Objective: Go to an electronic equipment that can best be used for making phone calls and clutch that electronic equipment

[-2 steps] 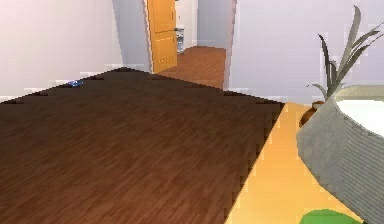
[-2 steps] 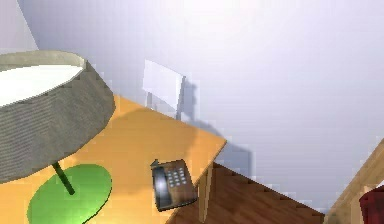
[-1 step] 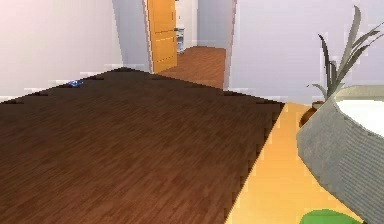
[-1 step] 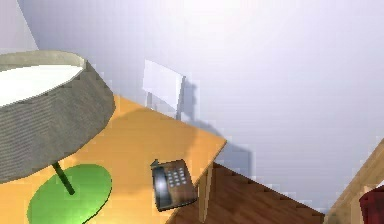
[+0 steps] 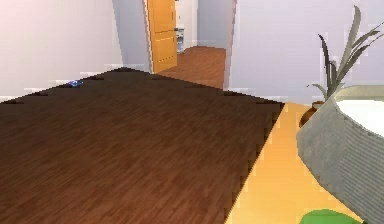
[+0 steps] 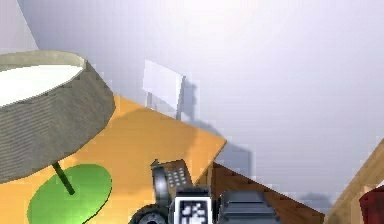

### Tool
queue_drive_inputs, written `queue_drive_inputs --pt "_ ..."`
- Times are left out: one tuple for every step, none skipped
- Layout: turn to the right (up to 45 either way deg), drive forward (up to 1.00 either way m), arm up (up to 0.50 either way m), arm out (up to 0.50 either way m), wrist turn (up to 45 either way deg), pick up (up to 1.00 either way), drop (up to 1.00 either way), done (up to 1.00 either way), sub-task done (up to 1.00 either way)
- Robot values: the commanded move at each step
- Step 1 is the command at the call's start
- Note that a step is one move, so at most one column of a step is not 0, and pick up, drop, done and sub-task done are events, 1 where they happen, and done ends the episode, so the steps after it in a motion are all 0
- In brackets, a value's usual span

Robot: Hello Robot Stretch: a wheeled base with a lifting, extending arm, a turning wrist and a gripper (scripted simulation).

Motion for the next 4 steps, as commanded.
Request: queue_drive_inputs --pt "0.0 0.0 0.0 0.12 0.0 0.0 0.0 0.0 0.0" --pt "0.0 0.0 0.0 0.0 45.0 0.0 0.0 0.0 0.0" --pt "0.0 0.0 0.0 0.0 45.0 0.0 0.0 0.0 0.0" --pt "0.0 0.0 0.0 0.0 45.0 0.0 0.0 0.0 0.0"
